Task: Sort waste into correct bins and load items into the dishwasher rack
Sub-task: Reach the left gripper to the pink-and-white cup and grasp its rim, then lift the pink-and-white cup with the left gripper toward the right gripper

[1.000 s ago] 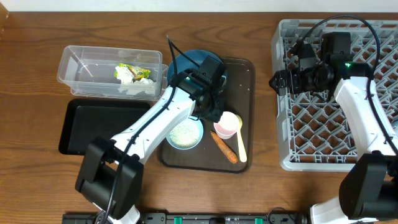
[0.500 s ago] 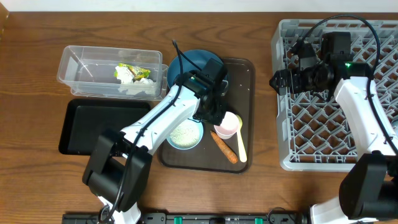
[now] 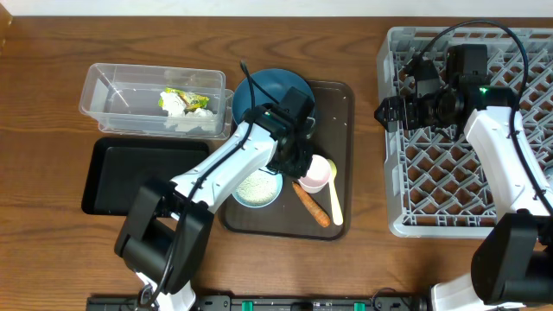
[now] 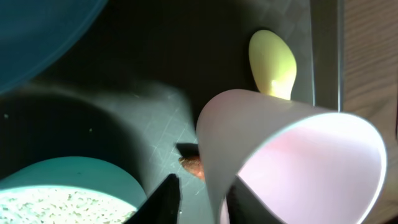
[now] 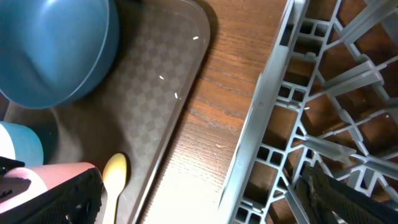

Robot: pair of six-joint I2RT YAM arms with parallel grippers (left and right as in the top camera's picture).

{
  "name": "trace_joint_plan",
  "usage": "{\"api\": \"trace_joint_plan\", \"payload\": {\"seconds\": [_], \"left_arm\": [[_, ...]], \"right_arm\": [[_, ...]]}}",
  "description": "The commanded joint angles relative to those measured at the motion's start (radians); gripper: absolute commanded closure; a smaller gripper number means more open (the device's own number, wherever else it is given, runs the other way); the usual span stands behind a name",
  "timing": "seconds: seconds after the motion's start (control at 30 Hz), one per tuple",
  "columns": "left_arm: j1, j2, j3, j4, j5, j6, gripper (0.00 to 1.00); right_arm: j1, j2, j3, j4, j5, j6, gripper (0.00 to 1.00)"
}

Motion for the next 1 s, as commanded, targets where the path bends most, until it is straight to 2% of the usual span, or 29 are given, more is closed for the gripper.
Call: {"api": "trace_joint_plan", "payload": {"seconds": [0.0,0.17,0.4,0.67,0.8,0.97], "left_arm": [[-0.002,0.015,-0.004,0.002,0.007,0.010,0.80],[-0.002,0.015,-0.004,0.008,0.007,0.010,0.94],[0.024,-0.001,-0.001,0.006,0.006,0.011,0.94],[0.178,-0.128,0.052,0.028,0.037,0.010,0.94],[0.297,-0.192,0.052,0.098,0.168,-0.016,0.94],[0.451,-0.194,0.051,0.252,0.468,-0.164,0.94]], "right_arm": [[0.008,-0.002,0.021,0.003,-0.001,0.018,0.01],[0.007,-0.002,0.021,0.003,-0.001,0.018,0.01],[0.007,-0.002,0.021,0.004,0.000,0.017,0.01],[0.005,-0.002,0.020,0.057,0.003,0.038,0.01],[0.005,-0.002,0.020,0.136,-0.002,0.134,0.01],[0.005,-0.002,0.020,0.236,-0.170,0.144,0.01]]}}
